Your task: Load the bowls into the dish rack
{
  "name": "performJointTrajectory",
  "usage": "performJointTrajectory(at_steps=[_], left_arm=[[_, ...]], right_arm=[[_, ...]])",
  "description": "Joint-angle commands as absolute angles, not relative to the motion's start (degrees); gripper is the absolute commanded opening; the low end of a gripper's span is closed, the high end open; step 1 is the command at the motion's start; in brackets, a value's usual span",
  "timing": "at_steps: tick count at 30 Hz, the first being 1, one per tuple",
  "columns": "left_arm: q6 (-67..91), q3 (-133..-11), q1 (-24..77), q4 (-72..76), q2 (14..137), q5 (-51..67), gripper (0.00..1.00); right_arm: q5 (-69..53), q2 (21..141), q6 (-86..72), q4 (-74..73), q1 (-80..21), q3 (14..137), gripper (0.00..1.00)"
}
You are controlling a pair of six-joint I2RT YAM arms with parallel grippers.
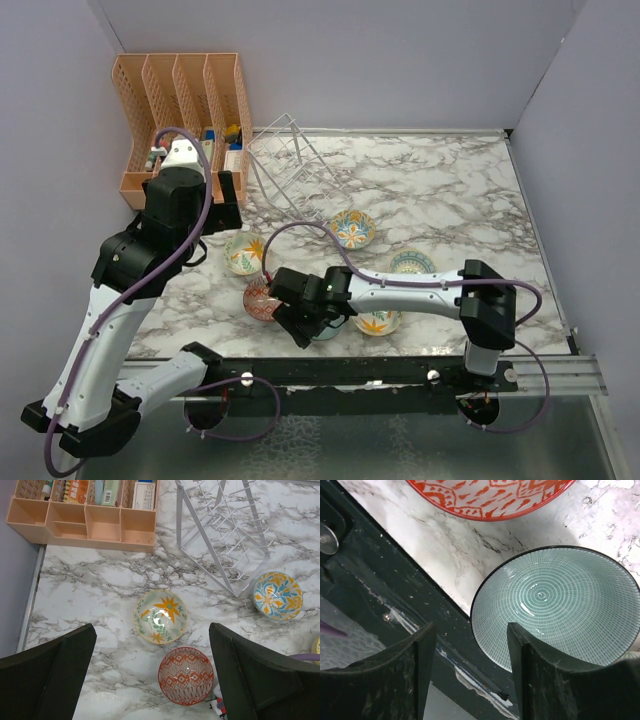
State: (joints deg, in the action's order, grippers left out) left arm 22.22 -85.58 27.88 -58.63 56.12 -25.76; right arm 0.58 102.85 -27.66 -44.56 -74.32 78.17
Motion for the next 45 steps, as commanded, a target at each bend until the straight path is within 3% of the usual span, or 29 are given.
performJointTrajectory(at_steps=[1,9,14,17,20,32,39,45], left_arm=[[22.08,-85.04,28.04,-59.37,54.26,-26.01,0.99],[22.04,-83.91,28.04,-59.66,52.66,-26.54,0.99],[21.99,-83.34,28.04,-59.76,51.59,-26.97,0.99],[21.97,-83.15,28.08,-59.85,51.14,-27.09,0.99],[22.0,-83.23,28.08,-59.85,50.78,-27.32,0.99],[22.0,-84.34,28.32,-59.16,50.27,-26.7,0.99],[21.73,-86.04,29.0,-59.27,50.96,-26.15,0.99],[21.32,-87.46,29.51,-59.69,51.64,-25.84,0.99]], right_arm=[[3.87,104.49,-28.53,-44.25,-75.11,80.36,0.57],[10.06,109.2,-31.51,-46.37,-76.28,82.13,0.5],[15.75,111.48,-33.76,-50.09,-77.38,84.09,0.39],[18.03,112.2,-35.51,-52.77,-77.43,85.52,0.14],[19.17,112.03,-36.62,-54.96,-77.57,87.46,0.01],[13.94,100.77,-45.95,-48.99,-73.68,89.26,0.01],[4.06,84.29,-52.32,-15.04,-59.12,71.49,0.01],[-0.79,85.03,-57.19,8.58,-51.43,64.43,0.01]])
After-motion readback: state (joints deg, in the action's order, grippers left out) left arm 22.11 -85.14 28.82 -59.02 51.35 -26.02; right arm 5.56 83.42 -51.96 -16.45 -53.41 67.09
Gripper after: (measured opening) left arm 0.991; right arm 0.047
